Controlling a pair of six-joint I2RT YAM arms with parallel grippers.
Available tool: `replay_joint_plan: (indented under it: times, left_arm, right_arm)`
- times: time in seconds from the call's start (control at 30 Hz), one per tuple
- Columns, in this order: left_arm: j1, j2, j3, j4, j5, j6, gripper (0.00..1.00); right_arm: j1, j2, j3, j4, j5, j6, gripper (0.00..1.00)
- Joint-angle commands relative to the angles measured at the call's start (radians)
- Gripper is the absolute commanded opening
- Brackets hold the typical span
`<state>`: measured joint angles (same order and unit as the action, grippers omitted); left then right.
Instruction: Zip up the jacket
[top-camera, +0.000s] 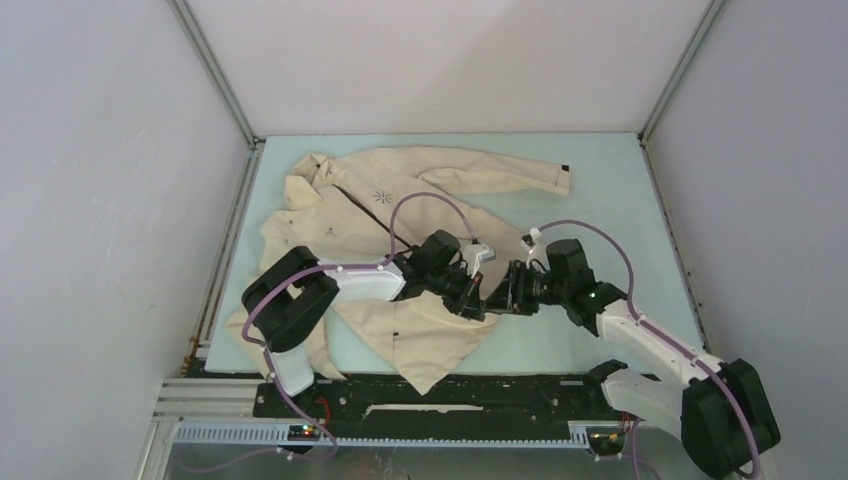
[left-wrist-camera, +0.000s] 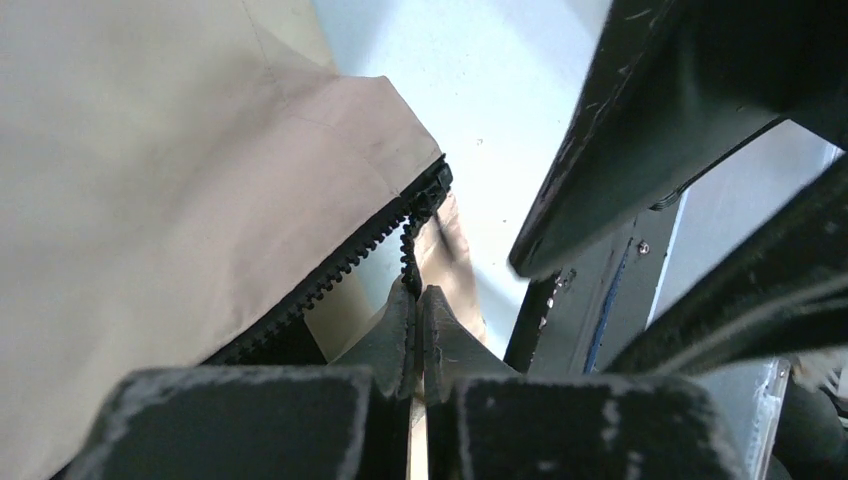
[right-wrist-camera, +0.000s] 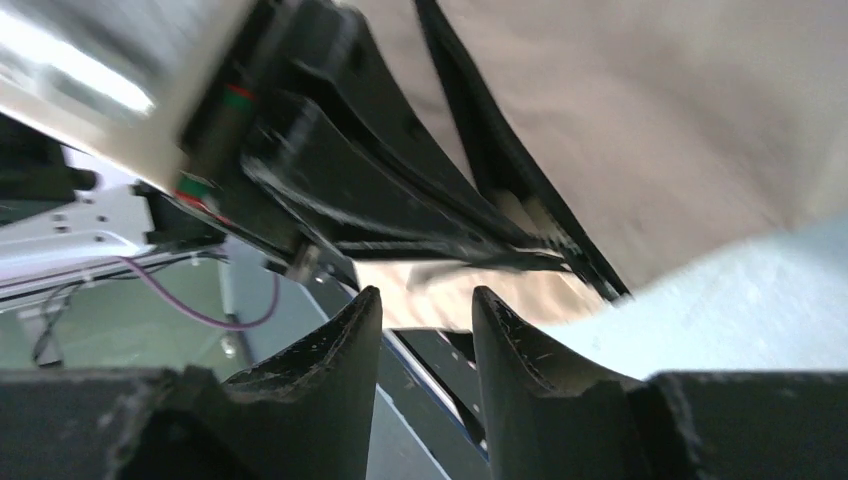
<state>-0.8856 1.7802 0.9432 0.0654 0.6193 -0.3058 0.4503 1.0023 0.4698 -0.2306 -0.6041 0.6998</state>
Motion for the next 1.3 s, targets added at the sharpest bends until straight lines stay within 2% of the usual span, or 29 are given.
replay_joint_plan:
  times: [0.0, 0.13, 0.33, 0.5, 0.63, 0.8, 0.9, 1.1, 1.27]
  left_arm:
    - [0.0, 0.003, 0.055, 0.047, 0.064, -0.002, 0.0]
    - [0.005, 0.004, 0.051, 0.058, 0.082, -0.004, 0.0]
    - [0.011, -0.001, 0.036, 0.08, 0.088, -0.016, 0.0]
    - [0.012, -0.004, 0.034, 0.081, 0.092, -0.016, 0.0]
    - [0.012, -0.002, 0.035, 0.082, 0.094, -0.018, 0.0]
    - [0.013, -0.006, 0.034, 0.08, 0.095, -0.016, 0.0]
    - [0.014, -0.004, 0.035, 0.08, 0.096, -0.018, 0.0]
    - [0.014, -0.012, 0.032, 0.078, 0.097, -0.016, 0.0]
    - [0.014, -0.012, 0.03, 0.08, 0.097, -0.019, 0.0]
  right_arm:
    - [0.005, 0.076, 0.02, 0.345, -0.081, 0.165, 0.41]
    - [-0.023, 0.08, 0.021, 0.311, -0.061, 0.15, 0.41]
    - [-0.071, -0.068, 0.021, 0.081, 0.059, 0.074, 0.42]
    - [-0.211, -0.138, -0.036, -0.041, 0.109, 0.074, 0.42]
    - [-0.269, -0.122, -0.127, 0.058, 0.004, 0.127, 0.4]
    - [-0.263, -0.063, -0.219, 0.236, -0.077, 0.174, 0.37]
    - [-0.249, -0.023, -0.273, 0.405, -0.116, 0.225, 0.37]
    - [-0.231, 0.085, -0.311, 0.592, -0.172, 0.254, 0.35]
    - [-0.185, 0.129, -0.296, 0.613, -0.168, 0.225, 0.31]
